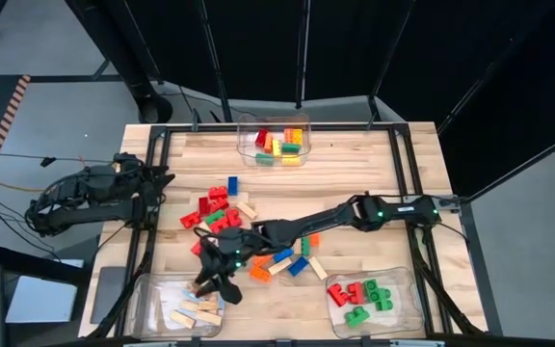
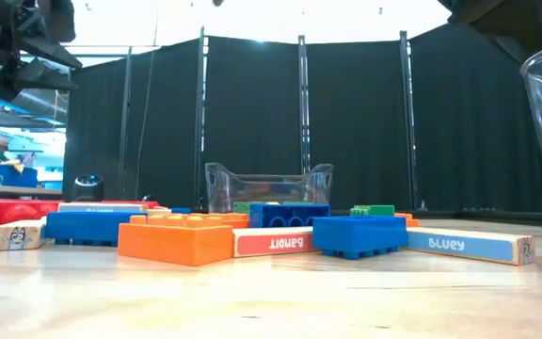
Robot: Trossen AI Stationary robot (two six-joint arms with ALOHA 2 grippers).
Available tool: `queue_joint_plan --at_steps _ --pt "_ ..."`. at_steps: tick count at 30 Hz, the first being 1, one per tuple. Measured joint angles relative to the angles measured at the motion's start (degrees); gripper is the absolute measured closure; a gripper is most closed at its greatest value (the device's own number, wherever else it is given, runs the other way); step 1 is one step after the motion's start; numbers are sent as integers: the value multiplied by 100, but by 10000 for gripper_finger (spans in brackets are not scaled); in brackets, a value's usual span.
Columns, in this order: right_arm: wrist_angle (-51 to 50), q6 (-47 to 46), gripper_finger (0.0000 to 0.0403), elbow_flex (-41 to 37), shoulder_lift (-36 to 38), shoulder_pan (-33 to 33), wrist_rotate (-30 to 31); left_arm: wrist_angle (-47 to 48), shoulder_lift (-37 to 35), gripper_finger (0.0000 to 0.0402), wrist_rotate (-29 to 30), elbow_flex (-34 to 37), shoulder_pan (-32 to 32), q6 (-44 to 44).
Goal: Sort blocks by size
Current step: Put the white block into the bottom left transparent bin, then put the 8-stud orange game piece into the top center transparent bin
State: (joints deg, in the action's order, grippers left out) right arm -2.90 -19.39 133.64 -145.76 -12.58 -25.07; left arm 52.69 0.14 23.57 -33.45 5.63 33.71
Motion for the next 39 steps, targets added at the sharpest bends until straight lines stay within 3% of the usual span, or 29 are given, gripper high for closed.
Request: queue_joint_plan --at_steps 3,9,13,16,19,23,26,31,33,36,39 --pt "70 -350 272 107 -218 39 -297 0 0 156 1 0 0 0" --pt "-84 -450 150 127 -205 59 -70 0 1 156 0 0 0 0" --pt "-519 -548 126 127 -50 261 -114 0 2 156 -3 0 0 0" --pt "-1954 -508 128 127 317 468 -474 4 4 156 -5 0 0 0" --pt "-4005 115 132 140 797 603 -412 2 2 156 -5 0 0 0" --pt "-7099 1269 132 134 1130 634 732 2 2 156 -9 0 0 0" --pt "-8621 1530 135 -31 1273 605 1776 1 2 156 -9 0 0 0" --pt "-8205 1235 152 -1389 2019 597 2241 0 0 156 -7 0 0 -2" --pt "-7983 816 159 -2195 2478 584 2761 5 1 156 -17 0 0 -8" --pt "-7392 -456 168 -3581 3290 594 3303 5 2 156 -29 0 0 -15" --pt "-6451 -2525 171 -4732 3933 712 3066 4 2 156 -29 0 0 -20"
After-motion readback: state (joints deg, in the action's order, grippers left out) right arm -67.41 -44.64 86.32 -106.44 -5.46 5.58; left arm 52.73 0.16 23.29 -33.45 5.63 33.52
